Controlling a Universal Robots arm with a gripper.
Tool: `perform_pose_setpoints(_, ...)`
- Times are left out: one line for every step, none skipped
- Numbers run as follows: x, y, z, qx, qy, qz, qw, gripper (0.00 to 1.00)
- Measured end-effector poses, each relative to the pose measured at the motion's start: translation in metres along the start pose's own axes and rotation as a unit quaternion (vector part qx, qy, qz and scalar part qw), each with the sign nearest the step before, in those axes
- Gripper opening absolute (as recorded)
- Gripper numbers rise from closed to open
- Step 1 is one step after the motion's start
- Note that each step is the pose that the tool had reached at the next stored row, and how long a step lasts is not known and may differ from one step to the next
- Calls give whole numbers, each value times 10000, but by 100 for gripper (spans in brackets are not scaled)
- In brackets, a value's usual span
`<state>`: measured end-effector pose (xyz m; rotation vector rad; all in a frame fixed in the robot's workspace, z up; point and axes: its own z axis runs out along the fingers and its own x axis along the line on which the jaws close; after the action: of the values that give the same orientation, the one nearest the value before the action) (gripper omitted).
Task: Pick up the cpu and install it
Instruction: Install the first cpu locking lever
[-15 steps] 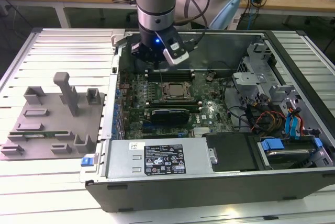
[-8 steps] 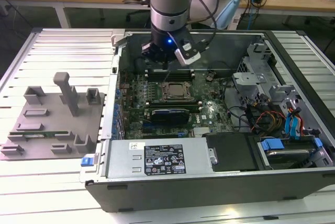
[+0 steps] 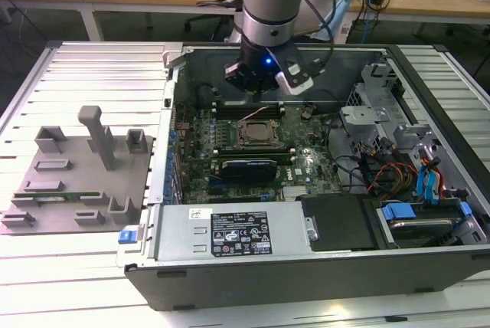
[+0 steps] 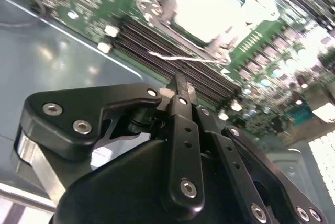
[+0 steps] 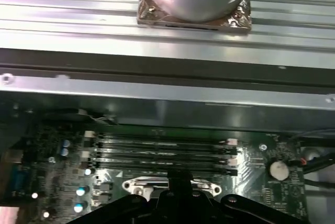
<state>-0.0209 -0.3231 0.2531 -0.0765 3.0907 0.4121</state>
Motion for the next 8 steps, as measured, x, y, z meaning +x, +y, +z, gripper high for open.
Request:
perform_pose_setpoints(-81, -5, 3, 0, 7, 3, 10000, 11)
perform_pose_setpoints(-170, -10, 7, 0, 14, 5, 10000, 11)
perform_pose_setpoints(-239, -14, 10, 0, 21, 5, 10000, 11)
perform_pose_setpoints(-272, -16, 11, 0, 24, 7, 10000, 11)
perform_pose_setpoints(-318, -18, 13, 0, 27, 8, 10000, 11)
perform_pose_setpoints(-362, -21, 16, -1, 31, 9, 10000, 11)
perform_pose_setpoints(-403, -23, 17, -1, 34, 10, 10000, 11)
perform_pose_setpoints(-455, -27, 19, -1, 39, 11, 10000, 11)
